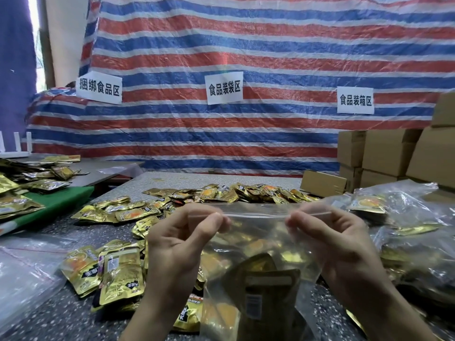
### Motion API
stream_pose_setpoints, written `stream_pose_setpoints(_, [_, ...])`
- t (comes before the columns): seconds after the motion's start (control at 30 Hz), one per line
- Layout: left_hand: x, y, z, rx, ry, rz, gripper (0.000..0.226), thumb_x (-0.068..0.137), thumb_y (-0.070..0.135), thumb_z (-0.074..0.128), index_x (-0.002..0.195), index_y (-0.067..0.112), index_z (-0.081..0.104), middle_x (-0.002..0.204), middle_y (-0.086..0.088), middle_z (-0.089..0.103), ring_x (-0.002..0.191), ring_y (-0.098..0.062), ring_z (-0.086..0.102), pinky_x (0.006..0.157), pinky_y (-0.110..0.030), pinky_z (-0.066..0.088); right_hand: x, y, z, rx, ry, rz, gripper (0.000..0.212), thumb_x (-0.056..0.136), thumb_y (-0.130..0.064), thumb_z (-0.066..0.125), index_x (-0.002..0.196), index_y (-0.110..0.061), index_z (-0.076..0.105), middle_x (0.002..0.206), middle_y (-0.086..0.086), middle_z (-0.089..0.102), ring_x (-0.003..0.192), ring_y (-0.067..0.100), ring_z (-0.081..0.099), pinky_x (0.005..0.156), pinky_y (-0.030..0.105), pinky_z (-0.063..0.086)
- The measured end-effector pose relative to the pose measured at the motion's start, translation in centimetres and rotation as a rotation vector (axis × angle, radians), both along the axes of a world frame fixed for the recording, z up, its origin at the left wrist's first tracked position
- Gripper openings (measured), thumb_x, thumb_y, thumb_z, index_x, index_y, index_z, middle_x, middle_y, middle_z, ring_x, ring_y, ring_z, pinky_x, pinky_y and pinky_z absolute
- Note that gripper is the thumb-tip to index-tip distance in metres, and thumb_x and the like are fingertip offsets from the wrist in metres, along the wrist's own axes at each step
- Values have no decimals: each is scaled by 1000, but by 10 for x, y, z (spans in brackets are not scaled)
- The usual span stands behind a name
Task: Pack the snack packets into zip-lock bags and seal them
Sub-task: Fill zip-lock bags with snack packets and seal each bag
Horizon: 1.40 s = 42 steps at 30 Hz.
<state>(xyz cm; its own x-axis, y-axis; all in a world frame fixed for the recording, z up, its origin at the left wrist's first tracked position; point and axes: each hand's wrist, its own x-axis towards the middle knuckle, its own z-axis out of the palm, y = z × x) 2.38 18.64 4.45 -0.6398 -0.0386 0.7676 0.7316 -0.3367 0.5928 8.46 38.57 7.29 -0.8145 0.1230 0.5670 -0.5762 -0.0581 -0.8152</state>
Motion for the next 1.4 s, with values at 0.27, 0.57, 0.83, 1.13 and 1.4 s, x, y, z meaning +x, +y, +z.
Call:
stream_pose_setpoints(0.27, [6, 9, 0, -87, -42, -11, 15, 77, 29, 82, 79, 15, 81, 75, -8, 76, 69, -17, 73, 66, -18, 55, 4, -3, -1, 28, 48, -61, 57, 54, -57, 91, 81, -9, 76, 75, 12, 73, 68, 16, 66, 62, 20, 53])
stream_pose_setpoints(0.57, [7, 9, -1, -7, 30, -34, 17, 75, 26, 71, 74, 10, 78, 72, -13, 73, 70, -26, 70, 67, -29, 56, 3, -7, 2, 34, -1, -51, 51, 44, -47, 97, 73, -13, 74, 76, 13, 73, 70, 24, 68, 64, 29, 54])
stream_pose_setpoints(0.83, [6, 13, 5, -281, -98, -244, 34, 93, 5, 56, 92, -29, 62, 39, -6, 57, 46, -2, 62, 53, -10, 45, 6, -10, 7, -2, 4, 92, 26, 55, -18, 82, 64, -16, 57, 75, 14, 65, 71, 21, 61, 71, 36, 47])
stream_pose_setpoints(1.13, [5, 5, 0, -62, -45, -14, 24, 89, 32, 62, 80, 16, 78, 78, -11, 74, 71, -27, 71, 69, -27, 58, 16, -2, 23, 39, -107, -36, 27, 52, -13, 84, 76, -14, 70, 82, 13, 71, 73, 23, 67, 66, 29, 57])
stream_pose_setpoints(1.4, [10, -2, 3, -51, 9, -27, 23, 87, 26, 63, 76, 9, 74, 75, -10, 70, 71, -18, 66, 66, -21, 52, 35, -13, 68, 937, 52, -433, 48, 68, -72, 71, 108, -47, 66, 111, -33, 66, 106, -14, 58, 83, 12, 44])
